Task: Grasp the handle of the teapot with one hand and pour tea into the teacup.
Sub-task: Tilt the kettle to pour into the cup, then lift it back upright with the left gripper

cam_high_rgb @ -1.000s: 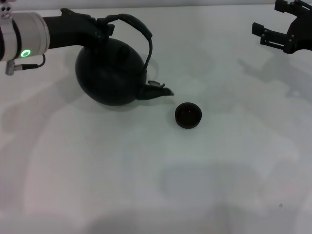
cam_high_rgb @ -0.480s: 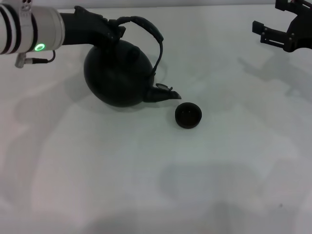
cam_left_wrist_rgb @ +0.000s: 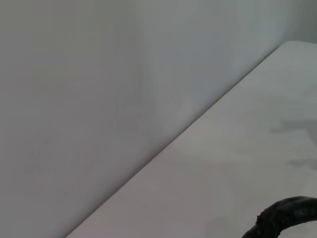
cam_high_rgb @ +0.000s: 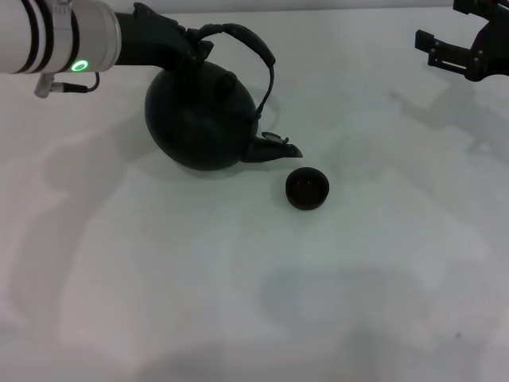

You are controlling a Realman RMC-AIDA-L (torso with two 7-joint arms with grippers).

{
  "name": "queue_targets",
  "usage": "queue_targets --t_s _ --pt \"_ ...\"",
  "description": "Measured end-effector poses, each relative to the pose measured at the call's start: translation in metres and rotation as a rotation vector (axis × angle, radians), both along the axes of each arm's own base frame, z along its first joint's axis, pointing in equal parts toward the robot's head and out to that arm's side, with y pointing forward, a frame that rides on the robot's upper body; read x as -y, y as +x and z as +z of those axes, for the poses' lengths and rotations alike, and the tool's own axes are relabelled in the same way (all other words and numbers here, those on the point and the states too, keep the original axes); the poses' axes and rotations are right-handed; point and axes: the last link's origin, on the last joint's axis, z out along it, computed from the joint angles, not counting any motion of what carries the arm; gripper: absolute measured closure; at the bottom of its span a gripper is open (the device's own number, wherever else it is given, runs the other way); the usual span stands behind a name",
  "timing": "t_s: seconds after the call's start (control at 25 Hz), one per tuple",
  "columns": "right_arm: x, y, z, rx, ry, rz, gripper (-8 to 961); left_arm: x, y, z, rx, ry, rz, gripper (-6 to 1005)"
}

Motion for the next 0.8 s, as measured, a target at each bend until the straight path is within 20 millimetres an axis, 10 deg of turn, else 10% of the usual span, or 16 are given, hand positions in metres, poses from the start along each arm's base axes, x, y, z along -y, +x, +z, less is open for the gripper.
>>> queue_targets --t_s 0.8 --pt "-0.005 0.001 0.003 0.01 0.028 -0.014 88 -0.001 0.019 -0.01 -0.09 -0.048 -0.049 838"
